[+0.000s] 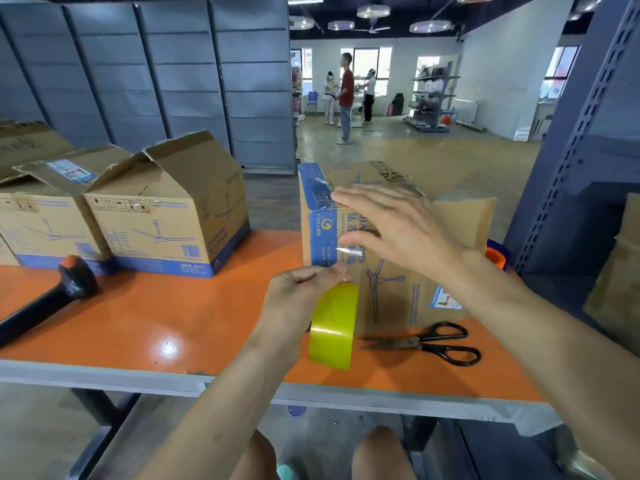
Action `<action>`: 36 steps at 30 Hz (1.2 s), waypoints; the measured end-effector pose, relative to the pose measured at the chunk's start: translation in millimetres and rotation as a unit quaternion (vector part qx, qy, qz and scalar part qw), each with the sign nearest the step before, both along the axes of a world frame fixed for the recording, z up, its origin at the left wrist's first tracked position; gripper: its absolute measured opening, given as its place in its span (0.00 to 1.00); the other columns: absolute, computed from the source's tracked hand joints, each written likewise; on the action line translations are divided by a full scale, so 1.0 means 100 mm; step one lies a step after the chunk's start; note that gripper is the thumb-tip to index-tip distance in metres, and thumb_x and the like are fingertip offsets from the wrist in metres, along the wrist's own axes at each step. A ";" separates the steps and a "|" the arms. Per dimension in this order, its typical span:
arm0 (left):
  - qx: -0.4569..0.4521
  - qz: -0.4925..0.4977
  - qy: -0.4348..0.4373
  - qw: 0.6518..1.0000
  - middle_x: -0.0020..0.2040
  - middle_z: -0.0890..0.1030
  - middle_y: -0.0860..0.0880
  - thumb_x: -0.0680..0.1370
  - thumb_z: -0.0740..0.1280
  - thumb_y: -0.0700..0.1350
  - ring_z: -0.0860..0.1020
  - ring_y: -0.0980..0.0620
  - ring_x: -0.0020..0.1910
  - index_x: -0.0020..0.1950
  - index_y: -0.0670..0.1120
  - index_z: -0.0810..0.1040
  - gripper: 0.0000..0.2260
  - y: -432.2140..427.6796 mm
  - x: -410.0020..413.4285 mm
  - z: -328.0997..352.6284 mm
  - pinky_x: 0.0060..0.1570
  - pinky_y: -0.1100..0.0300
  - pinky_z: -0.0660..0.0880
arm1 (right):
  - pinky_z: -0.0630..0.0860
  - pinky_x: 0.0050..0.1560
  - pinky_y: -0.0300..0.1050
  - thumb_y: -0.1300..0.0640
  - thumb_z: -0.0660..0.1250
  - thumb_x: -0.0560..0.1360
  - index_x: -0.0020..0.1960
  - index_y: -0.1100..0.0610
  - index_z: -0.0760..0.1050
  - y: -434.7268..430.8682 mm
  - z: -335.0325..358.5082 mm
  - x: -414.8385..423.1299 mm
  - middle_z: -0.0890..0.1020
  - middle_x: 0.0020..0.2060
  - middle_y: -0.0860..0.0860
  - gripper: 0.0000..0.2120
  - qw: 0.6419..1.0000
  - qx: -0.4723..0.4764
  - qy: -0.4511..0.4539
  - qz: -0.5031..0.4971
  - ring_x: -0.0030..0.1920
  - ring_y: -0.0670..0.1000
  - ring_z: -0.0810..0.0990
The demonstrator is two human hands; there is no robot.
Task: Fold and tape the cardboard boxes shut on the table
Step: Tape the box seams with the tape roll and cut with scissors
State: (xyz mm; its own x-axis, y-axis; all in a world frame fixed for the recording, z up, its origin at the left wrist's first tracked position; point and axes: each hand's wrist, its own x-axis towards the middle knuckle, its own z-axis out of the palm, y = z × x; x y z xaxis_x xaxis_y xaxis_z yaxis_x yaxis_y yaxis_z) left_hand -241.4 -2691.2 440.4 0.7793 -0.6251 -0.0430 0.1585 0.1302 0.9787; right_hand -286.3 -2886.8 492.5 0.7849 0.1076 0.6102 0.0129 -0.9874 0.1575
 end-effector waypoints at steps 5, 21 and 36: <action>-0.015 0.022 -0.009 1.000 0.47 0.87 0.43 0.76 0.74 0.47 0.82 0.47 0.46 0.42 0.43 0.88 0.08 0.16 0.03 0.03 0.55 0.49 0.74 | 0.66 0.72 0.46 0.31 0.58 0.75 0.78 0.48 0.66 0.00 0.07 -0.06 0.70 0.75 0.43 0.36 0.998 0.015 0.053 -0.021 0.74 0.47 0.69; 0.000 0.090 -0.249 0.964 0.54 0.77 0.59 0.78 0.73 0.44 0.72 0.64 0.63 0.37 0.48 0.86 0.09 0.37 0.11 0.00 0.51 0.78 0.65 | 0.61 0.74 0.51 0.46 0.53 0.86 0.77 0.51 0.69 0.31 0.07 -0.13 0.72 0.74 0.49 0.22 0.993 0.066 0.009 -0.093 0.73 0.54 0.69; 0.024 -0.137 -0.483 0.864 0.84 0.49 0.51 0.75 0.73 0.48 0.46 0.59 0.82 0.44 0.45 0.88 0.08 0.10 0.36 0.33 0.80 0.59 0.49 | 0.52 0.80 0.53 0.48 0.45 0.81 0.82 0.58 0.56 0.54 -0.15 -0.23 0.57 0.81 0.52 0.31 0.996 -0.013 0.045 -0.080 0.81 0.52 0.55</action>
State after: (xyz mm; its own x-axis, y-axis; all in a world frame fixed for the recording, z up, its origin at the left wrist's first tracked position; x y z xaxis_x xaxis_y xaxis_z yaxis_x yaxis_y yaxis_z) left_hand -205.2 -2681.5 473.6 0.2885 -0.8081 0.5135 -0.7176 0.1726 0.6747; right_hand -309.8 -2832.3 477.5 0.8443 -0.0078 0.5358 -0.1289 -0.9735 0.1890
